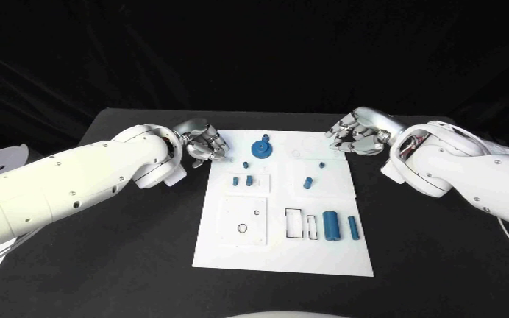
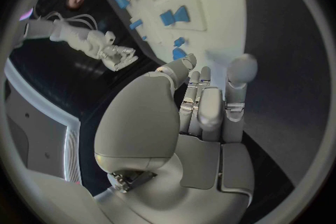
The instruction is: Assemble the parts on the task board
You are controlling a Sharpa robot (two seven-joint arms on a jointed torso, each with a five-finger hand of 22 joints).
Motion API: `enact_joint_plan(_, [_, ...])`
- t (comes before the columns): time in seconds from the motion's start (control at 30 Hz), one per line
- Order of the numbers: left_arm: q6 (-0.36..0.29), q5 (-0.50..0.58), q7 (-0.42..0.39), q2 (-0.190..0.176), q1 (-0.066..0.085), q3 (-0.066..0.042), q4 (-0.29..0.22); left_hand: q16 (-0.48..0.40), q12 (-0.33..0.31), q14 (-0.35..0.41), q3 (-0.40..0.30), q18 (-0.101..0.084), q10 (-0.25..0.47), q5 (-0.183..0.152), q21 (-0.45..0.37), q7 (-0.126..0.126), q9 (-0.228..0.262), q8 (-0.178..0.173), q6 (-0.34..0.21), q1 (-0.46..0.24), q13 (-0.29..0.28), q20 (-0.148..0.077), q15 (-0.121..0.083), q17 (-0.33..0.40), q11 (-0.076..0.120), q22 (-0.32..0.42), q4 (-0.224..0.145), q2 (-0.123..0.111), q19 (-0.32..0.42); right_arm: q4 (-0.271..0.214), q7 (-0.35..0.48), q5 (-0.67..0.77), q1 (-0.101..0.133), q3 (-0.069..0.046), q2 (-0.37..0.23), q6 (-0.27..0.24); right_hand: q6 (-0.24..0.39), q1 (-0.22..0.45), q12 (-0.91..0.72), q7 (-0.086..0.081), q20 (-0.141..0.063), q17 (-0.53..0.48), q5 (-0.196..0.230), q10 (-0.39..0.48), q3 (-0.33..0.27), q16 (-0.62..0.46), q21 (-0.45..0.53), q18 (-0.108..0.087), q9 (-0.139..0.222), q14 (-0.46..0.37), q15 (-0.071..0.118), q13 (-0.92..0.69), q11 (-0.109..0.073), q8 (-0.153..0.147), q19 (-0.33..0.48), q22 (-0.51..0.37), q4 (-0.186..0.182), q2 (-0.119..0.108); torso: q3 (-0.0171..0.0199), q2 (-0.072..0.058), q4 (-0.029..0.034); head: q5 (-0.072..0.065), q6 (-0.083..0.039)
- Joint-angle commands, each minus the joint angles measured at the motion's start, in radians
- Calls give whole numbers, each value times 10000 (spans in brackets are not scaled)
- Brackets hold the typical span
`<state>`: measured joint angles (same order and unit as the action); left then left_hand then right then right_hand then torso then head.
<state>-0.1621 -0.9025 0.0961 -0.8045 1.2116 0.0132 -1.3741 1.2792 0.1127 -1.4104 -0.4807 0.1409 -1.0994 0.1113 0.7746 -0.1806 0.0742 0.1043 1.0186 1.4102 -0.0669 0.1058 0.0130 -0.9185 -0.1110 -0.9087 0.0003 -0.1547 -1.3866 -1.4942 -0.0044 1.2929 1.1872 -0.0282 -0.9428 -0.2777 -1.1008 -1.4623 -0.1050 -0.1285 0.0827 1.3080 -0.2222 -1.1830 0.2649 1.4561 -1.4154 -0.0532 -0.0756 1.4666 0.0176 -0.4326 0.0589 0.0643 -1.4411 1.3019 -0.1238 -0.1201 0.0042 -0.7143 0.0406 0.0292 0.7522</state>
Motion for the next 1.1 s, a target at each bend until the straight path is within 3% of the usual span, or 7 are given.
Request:
enact_joint_plan(0.03, [-832, 6359, -2824, -141, 22, 7, -203, -699, 158, 613, -127, 346, -151, 46, -1418, -6, 7, 106, 201, -67, -18, 28, 21, 1226, 5, 1074, 53, 143, 629, -154, -745, 2677, -73, 0, 33, 609, -124, 11, 196, 23, 30, 1192, 211, -94, 256, -87, 46, -76, -10, 717, 17, 459, 8, 37, -2, -21, 20, -178, -10, -3, -8, -194, -63])
enact_joint_plan(0.13, [-246, 8913, -3604, -337, 19, 29, -401, -1463, 412, 1361, -174, 407, -375, 198, -1896, 34, -17, 147, 248, -332, -68, 37, 5, 2558, 73, 1370, 226, 340, 1067, -292, -985, 3511, -138, 0, 87, 836, -218, 58, 350, 53, 44, 1115, 546, -72, 507, -159, 90, -91, -16, 701, -10, 859, 18, 38, 21, -79, -3, -261, -15, -19, -31, -329, -121])
enact_joint_plan(0.3, [318, 10631, -4294, -633, 11, 47, -692, -1623, 672, 1586, -62, 415, -519, 297, -2042, 74, -23, 214, 300, -590, -126, 29, -14, 2920, 132, 1465, 267, 370, 1187, -398, -1340, 4522, -235, 9, 236, 1224, -239, 168, 429, 72, 58, 828, 886, 74, 821, -419, 343, -174, -3, 642, -31, 1445, 35, 11, 190, -462, -53, -437, -38, -24, -41, -485, -153])
enact_joint_plan(0.4, [401, 11013, -4459, -748, 7, 56, -795, -1650, 700, 1618, -40, 416, -516, 299, -2059, 80, -25, 220, 299, -607, -130, 27, -19, 2990, 138, 1478, 255, 362, 1194, -379, -1422, 4860, -299, 21, 369, 1330, -202, 194, 421, 67, 59, 695, 965, 135, 990, -542, 450, -202, 12, 620, -35, 1752, 51, -2, 244, -609, -52, -517, -17, -31, -32, -516, -169])
enact_joint_plan(1.1, [511, 11094, -4521, -917, -1, 78, -1224, -1782, 794, 1775, 16, 415, -455, 308, -2136, 78, -38, 234, 273, -606, -138, 17, -26, 3295, 139, 1536, 148, 335, 1231, -57, -1388, 5279, -539, 67, 923, 1640, -273, 217, 383, 54, 48, 528, 973, 89, 1556, -692, 575, -223, 6, 615, -34, 2538, 64, 24, 251, -744, 30, -511, -20, -30, -29, -495, -101])
